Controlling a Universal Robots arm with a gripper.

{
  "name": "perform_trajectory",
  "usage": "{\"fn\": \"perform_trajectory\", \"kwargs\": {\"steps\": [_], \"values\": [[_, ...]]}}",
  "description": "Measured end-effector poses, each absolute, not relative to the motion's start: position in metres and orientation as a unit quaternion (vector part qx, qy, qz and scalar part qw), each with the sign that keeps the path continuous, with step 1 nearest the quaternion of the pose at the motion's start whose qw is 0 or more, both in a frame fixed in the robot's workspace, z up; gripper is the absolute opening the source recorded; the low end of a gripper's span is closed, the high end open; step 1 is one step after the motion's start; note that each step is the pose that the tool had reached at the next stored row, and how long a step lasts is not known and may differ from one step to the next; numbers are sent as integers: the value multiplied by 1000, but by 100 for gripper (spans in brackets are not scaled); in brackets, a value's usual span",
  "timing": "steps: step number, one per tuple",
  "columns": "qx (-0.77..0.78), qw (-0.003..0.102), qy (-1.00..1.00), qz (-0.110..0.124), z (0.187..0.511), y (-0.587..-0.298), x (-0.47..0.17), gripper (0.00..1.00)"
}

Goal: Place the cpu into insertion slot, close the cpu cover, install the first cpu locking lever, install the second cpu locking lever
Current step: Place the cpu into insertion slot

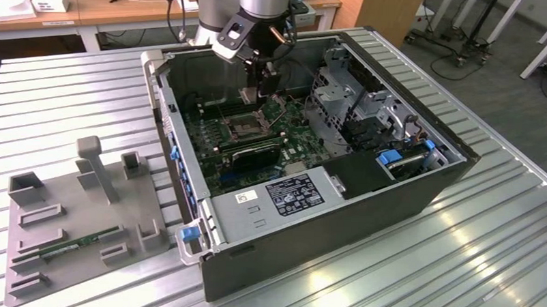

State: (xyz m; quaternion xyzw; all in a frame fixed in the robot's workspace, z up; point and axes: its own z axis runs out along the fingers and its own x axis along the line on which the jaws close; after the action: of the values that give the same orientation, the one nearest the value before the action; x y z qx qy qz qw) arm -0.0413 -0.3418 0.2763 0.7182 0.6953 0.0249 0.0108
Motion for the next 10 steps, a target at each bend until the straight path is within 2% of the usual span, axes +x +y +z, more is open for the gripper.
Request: {"fn": "perform_trajectory", "kwargs": {"steps": [10], "values": [[718,11,695,25,273,-342,-43,54]]}}
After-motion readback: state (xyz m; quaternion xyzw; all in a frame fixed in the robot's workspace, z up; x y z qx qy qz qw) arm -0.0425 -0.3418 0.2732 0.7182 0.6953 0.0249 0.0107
